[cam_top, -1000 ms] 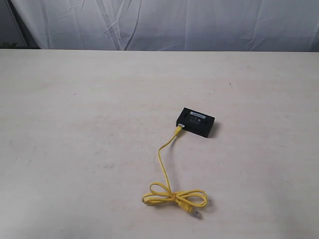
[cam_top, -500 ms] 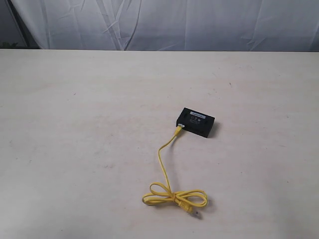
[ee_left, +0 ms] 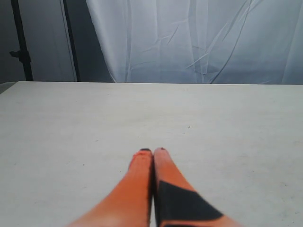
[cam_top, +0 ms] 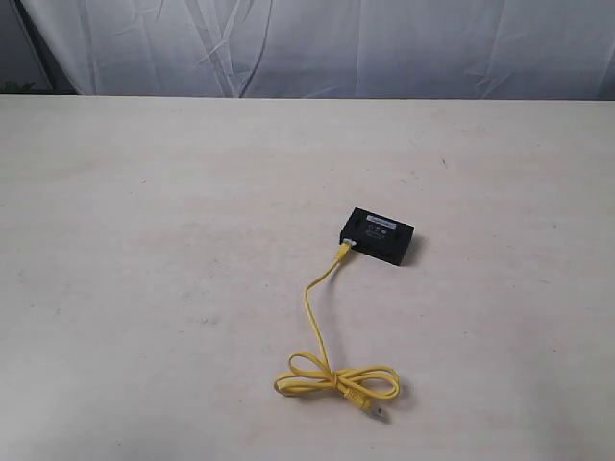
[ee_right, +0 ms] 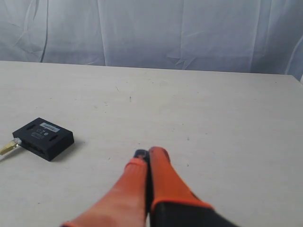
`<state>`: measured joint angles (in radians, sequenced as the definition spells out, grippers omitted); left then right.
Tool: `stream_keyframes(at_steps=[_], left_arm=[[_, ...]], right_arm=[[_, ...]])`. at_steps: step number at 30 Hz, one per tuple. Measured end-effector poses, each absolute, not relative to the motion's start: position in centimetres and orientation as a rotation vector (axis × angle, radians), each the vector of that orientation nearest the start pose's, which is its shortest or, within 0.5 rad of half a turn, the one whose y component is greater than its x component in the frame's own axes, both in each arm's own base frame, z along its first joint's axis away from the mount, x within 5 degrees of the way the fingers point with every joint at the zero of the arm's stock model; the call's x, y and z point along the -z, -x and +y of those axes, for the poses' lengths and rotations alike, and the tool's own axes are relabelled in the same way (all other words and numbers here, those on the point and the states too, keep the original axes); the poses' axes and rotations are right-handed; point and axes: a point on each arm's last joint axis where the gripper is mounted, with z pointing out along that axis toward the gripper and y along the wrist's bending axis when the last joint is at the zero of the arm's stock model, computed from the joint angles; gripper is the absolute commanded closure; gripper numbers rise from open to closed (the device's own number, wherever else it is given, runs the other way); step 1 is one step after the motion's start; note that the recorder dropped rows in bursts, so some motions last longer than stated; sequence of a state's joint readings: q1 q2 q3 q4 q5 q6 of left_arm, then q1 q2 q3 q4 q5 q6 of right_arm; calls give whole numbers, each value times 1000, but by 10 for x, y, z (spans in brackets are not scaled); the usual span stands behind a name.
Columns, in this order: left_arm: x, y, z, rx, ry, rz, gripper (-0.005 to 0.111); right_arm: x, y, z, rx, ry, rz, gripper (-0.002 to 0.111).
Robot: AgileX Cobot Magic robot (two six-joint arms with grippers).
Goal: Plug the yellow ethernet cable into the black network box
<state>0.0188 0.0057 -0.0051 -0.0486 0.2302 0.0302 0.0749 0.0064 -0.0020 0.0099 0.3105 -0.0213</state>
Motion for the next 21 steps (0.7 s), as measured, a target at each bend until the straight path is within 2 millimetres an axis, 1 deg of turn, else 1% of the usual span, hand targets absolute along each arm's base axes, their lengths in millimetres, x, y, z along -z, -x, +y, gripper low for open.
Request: stream_keyframes(at_steps=[21], left_arm=[[-194,-56,0,8,23,1714,107]], right_arm=[[-185,-54,4,-48,80,1798,109]])
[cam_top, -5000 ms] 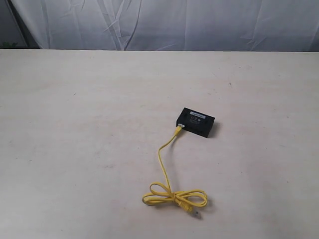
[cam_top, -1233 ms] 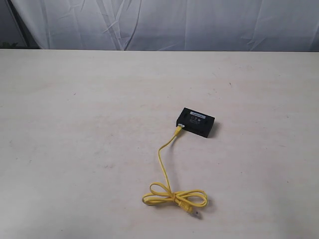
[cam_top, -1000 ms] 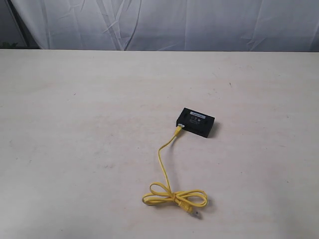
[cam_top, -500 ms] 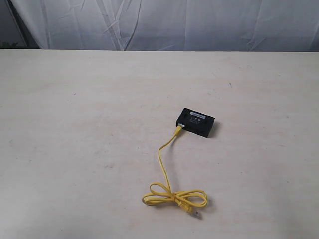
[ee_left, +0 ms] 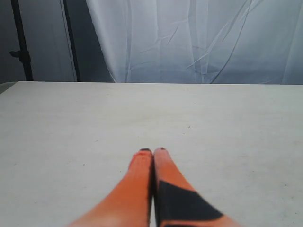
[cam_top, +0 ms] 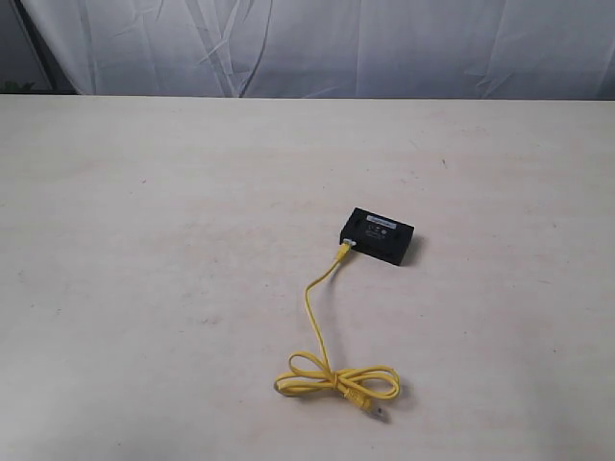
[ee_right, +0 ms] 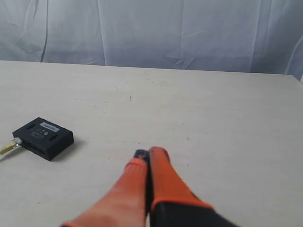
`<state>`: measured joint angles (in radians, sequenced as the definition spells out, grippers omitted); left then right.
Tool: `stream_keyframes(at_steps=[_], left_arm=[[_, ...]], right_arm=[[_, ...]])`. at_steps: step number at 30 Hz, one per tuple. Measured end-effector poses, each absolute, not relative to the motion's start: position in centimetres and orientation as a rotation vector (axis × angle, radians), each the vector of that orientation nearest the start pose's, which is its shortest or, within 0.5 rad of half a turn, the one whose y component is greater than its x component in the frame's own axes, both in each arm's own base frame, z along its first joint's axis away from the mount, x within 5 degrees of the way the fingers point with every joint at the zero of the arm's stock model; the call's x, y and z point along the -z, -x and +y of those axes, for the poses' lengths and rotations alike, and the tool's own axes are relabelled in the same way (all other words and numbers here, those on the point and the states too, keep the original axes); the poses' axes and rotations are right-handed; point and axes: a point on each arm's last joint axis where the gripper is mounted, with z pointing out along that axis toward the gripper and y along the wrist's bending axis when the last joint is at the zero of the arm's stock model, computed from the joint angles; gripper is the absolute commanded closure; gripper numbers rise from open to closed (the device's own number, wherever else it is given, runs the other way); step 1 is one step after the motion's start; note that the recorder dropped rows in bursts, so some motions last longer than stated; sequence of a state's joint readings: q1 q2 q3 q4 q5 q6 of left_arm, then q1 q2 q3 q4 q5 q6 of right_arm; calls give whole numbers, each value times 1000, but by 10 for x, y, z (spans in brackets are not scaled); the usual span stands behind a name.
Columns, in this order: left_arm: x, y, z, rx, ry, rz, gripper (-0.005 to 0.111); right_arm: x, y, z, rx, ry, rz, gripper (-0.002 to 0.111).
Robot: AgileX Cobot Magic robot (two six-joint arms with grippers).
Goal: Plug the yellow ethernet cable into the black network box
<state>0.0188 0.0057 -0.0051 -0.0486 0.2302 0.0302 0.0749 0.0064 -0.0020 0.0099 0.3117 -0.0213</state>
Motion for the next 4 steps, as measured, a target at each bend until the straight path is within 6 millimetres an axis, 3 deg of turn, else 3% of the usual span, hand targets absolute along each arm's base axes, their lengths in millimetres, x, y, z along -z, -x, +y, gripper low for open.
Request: stream_keyframes(at_steps=[4], left_arm=[[-194,-56,0,8,23,1714,107]], right_arm=[[-185,-54,4,-48,80,1798,109]])
